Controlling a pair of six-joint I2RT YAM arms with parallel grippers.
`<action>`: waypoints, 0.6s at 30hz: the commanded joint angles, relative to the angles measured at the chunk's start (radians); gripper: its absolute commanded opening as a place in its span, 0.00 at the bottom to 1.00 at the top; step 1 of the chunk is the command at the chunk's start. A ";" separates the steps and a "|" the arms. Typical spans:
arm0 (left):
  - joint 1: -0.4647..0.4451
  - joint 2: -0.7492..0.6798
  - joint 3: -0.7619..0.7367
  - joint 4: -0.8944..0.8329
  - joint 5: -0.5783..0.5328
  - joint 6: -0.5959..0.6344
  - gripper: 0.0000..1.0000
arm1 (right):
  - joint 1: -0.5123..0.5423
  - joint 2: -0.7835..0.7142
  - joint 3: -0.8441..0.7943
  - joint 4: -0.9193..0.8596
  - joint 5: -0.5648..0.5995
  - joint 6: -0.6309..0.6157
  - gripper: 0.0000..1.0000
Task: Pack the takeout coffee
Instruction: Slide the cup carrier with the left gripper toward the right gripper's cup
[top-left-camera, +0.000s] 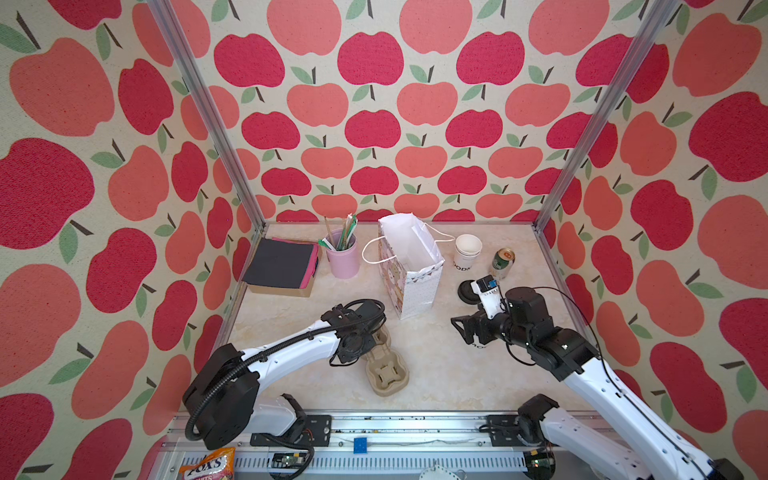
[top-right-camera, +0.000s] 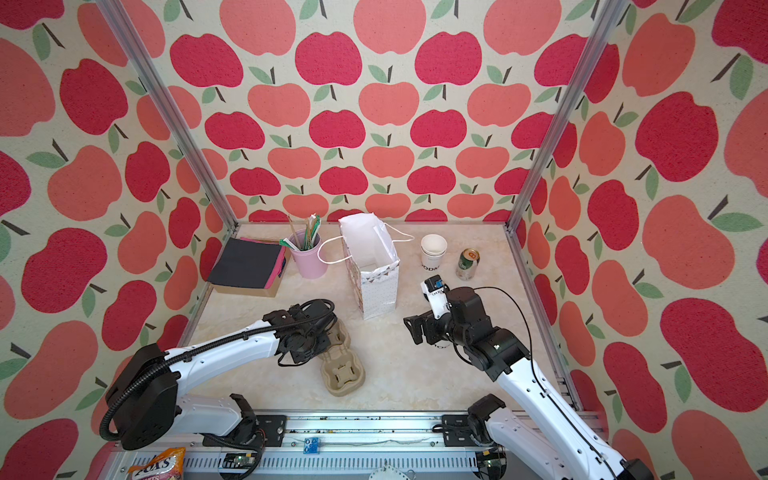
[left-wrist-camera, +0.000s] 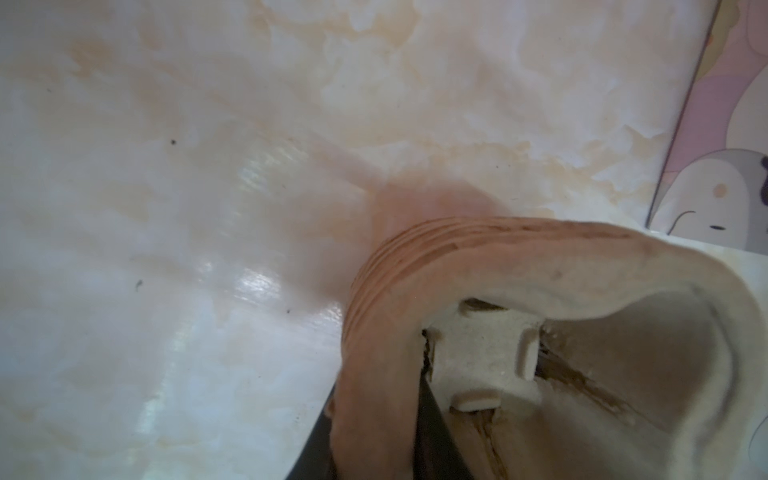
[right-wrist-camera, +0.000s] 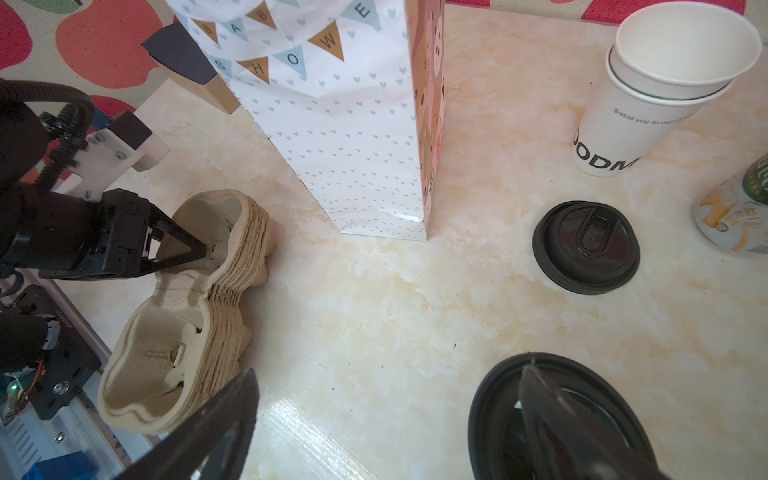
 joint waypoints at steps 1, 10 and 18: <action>-0.061 0.071 0.058 0.020 0.005 -0.123 0.08 | -0.006 -0.036 0.014 -0.032 0.054 -0.023 0.99; -0.184 0.265 0.255 0.039 -0.003 -0.180 0.07 | -0.007 -0.115 0.059 -0.102 0.123 -0.018 0.99; -0.207 0.397 0.376 0.054 0.011 -0.166 0.07 | -0.007 -0.162 0.061 -0.124 0.161 -0.022 0.99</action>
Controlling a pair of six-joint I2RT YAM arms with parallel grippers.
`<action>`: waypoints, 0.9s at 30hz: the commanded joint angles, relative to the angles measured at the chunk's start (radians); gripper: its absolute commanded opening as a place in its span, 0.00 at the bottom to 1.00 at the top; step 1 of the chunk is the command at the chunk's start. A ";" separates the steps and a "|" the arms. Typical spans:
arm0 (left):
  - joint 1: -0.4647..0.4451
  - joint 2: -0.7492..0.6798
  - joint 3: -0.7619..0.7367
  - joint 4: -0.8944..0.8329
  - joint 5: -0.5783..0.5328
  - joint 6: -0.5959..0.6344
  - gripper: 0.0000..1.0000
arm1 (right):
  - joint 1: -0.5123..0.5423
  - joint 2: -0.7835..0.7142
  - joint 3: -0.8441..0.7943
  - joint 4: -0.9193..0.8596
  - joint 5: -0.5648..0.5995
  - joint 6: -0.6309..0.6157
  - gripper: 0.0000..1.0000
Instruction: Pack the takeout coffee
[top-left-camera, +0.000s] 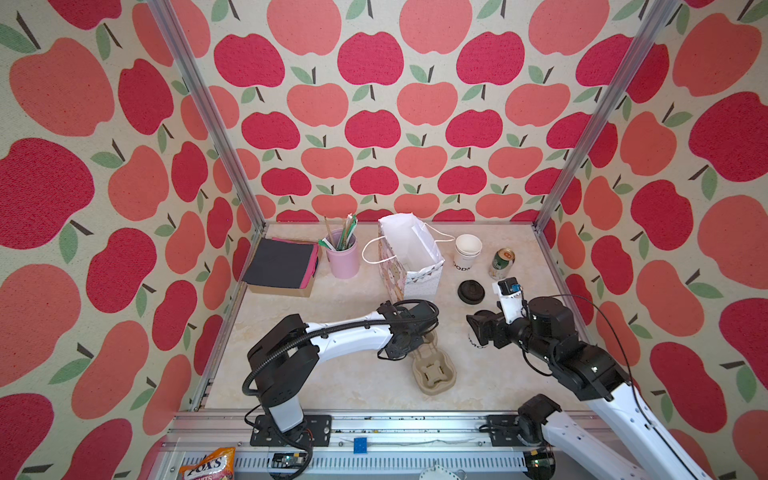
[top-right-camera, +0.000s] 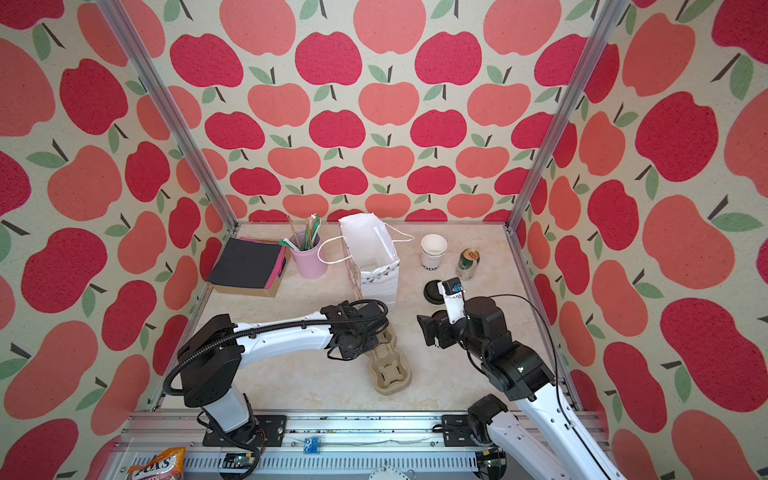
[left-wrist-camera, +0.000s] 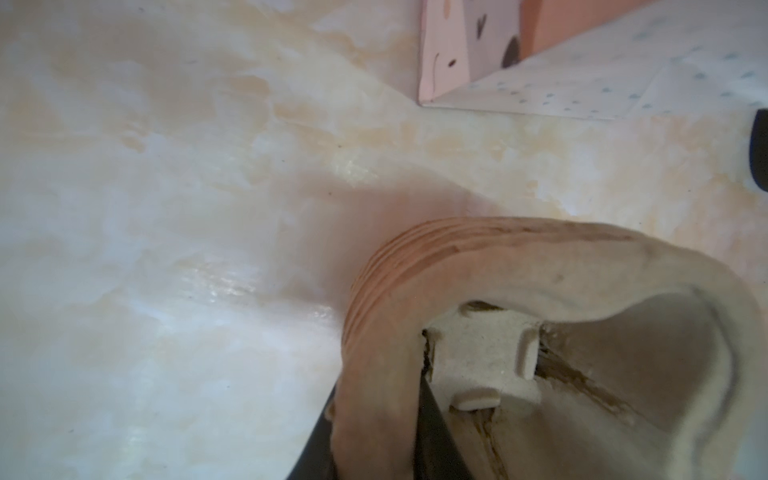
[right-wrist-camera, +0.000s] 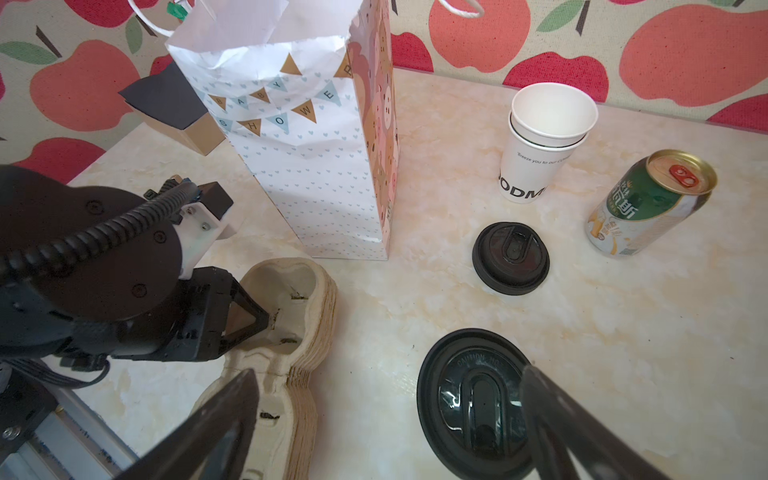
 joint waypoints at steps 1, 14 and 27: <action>-0.005 0.051 0.045 -0.018 0.009 -0.044 0.07 | -0.007 -0.008 0.026 -0.040 0.038 -0.018 0.99; -0.007 0.137 0.149 -0.026 0.025 0.014 0.17 | -0.008 -0.012 0.006 -0.041 0.057 -0.026 0.99; -0.018 0.200 0.231 -0.020 0.058 0.068 0.21 | -0.010 -0.009 0.000 -0.046 0.076 -0.025 0.99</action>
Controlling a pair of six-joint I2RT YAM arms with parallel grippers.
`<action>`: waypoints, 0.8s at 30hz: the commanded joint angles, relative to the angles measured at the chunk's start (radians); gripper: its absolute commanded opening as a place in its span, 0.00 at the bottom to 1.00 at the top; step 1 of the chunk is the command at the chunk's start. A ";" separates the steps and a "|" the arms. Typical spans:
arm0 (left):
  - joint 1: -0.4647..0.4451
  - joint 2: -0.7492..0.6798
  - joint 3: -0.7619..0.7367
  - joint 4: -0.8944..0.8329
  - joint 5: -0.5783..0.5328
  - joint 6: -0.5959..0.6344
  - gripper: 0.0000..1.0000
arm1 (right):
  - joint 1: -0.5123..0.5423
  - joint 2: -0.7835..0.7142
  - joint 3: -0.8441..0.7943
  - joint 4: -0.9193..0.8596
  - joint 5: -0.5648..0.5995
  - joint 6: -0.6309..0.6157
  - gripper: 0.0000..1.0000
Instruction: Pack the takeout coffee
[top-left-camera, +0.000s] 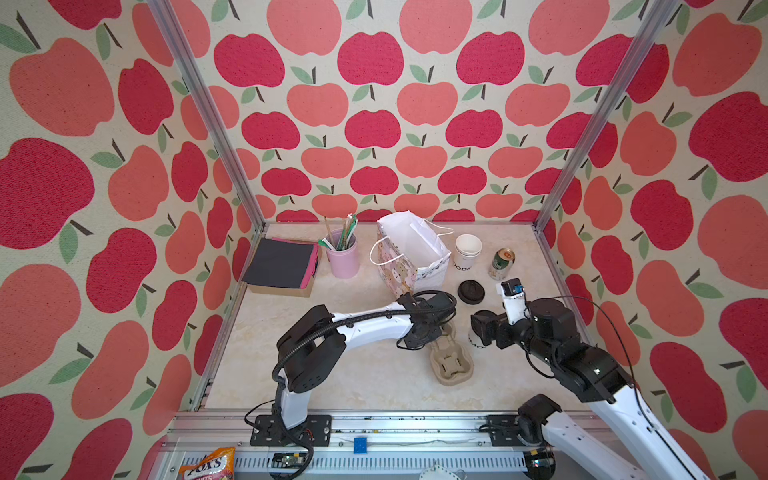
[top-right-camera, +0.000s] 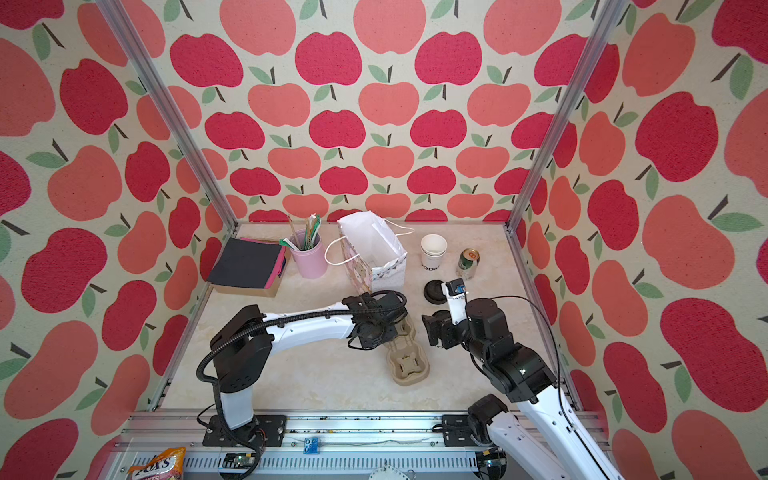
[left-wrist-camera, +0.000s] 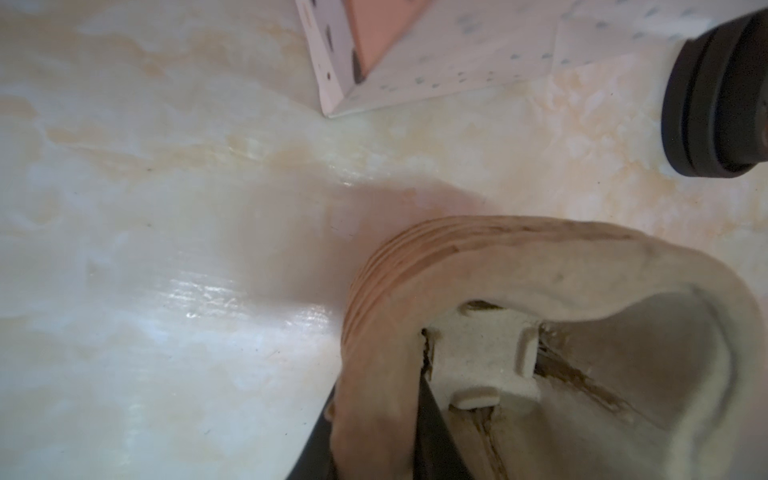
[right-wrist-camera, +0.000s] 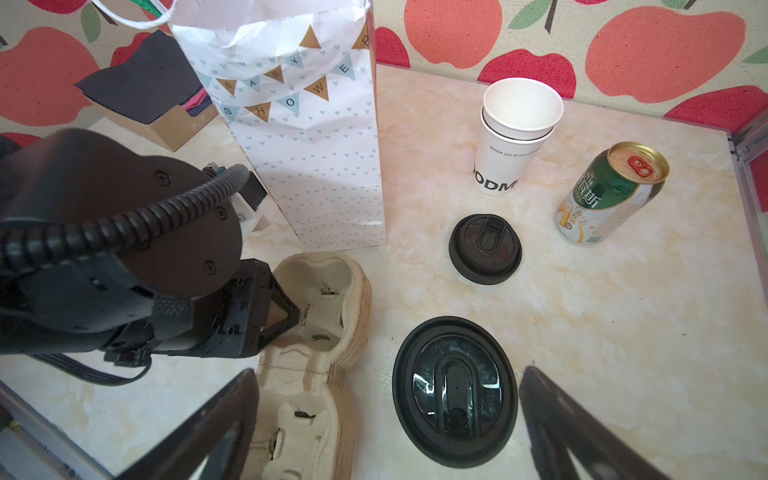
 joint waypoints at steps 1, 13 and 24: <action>-0.013 0.035 0.025 -0.019 0.023 0.008 0.21 | -0.004 -0.008 -0.002 -0.016 0.024 -0.015 0.99; -0.026 0.090 0.093 -0.009 0.057 0.032 0.27 | -0.011 -0.005 -0.003 -0.023 0.047 -0.012 0.99; -0.026 0.018 0.089 -0.019 0.030 0.070 0.57 | -0.019 -0.002 0.000 -0.028 0.042 -0.006 0.99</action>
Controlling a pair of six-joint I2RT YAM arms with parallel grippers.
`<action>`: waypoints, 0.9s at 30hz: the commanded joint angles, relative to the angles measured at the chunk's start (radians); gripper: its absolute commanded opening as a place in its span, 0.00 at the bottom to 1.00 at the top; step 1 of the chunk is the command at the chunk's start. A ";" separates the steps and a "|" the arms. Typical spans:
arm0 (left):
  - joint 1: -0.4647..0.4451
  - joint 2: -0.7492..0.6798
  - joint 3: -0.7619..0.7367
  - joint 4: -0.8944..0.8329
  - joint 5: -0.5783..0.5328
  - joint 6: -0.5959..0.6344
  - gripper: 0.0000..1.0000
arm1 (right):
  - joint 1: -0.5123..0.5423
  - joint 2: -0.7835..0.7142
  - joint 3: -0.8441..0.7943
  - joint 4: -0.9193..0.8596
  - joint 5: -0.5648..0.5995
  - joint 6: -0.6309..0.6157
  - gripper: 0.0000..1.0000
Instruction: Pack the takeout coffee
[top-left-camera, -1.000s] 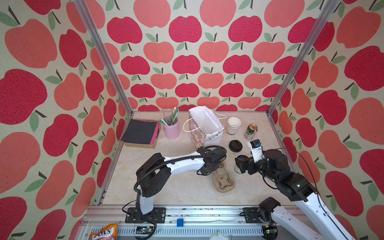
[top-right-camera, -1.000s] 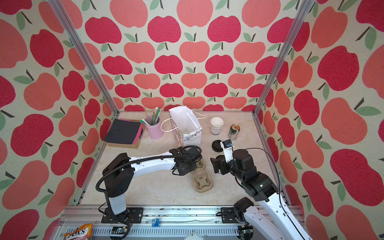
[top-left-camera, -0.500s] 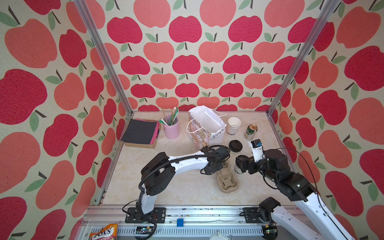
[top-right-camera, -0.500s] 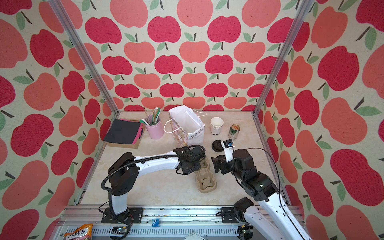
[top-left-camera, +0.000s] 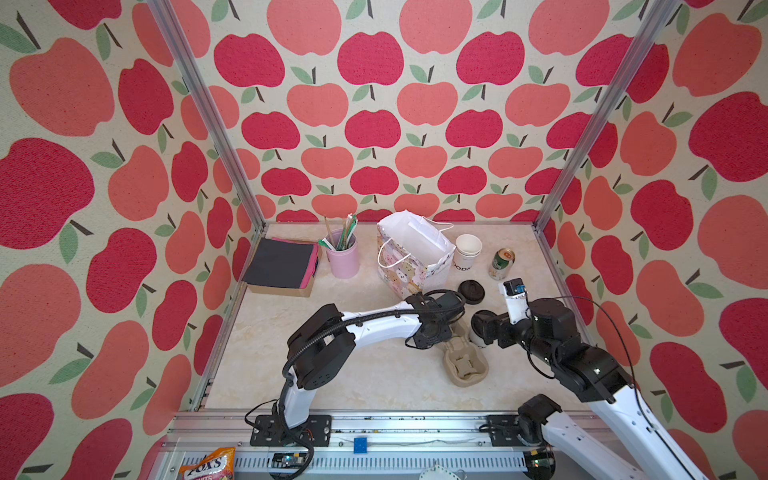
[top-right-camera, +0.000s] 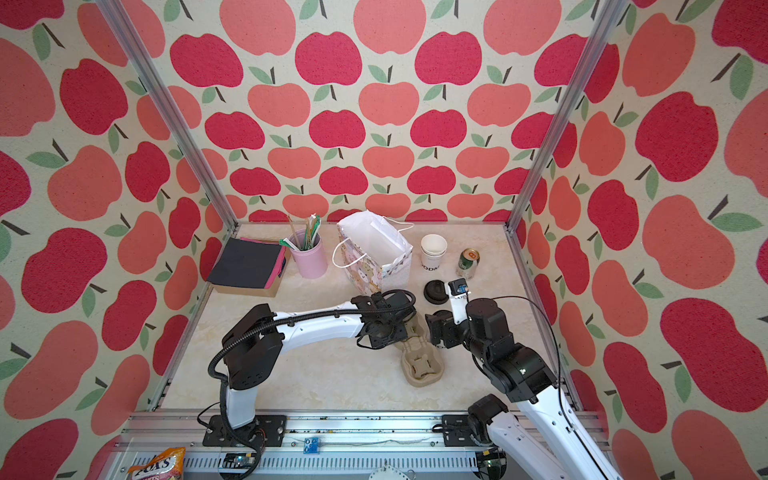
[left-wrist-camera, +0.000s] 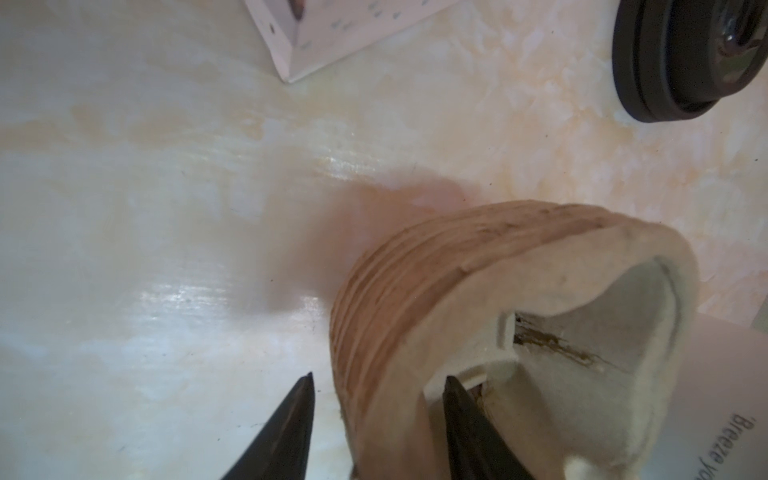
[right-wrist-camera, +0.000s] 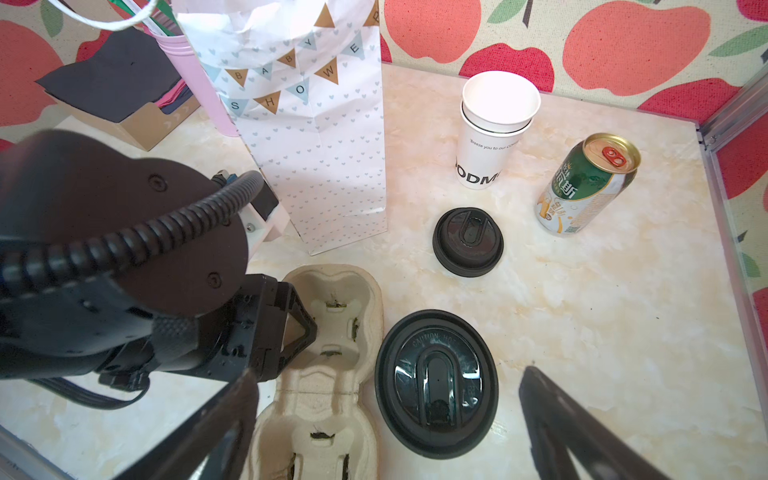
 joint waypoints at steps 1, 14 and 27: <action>-0.007 -0.055 0.013 -0.046 -0.029 0.026 0.59 | -0.006 -0.002 0.001 -0.016 0.010 -0.004 0.99; -0.018 -0.365 -0.097 -0.109 -0.263 0.224 0.70 | -0.007 0.068 0.046 0.042 -0.077 0.008 0.99; -0.030 -0.835 -0.498 0.017 -0.316 0.443 0.83 | -0.006 0.377 0.300 0.109 -0.134 -0.059 0.99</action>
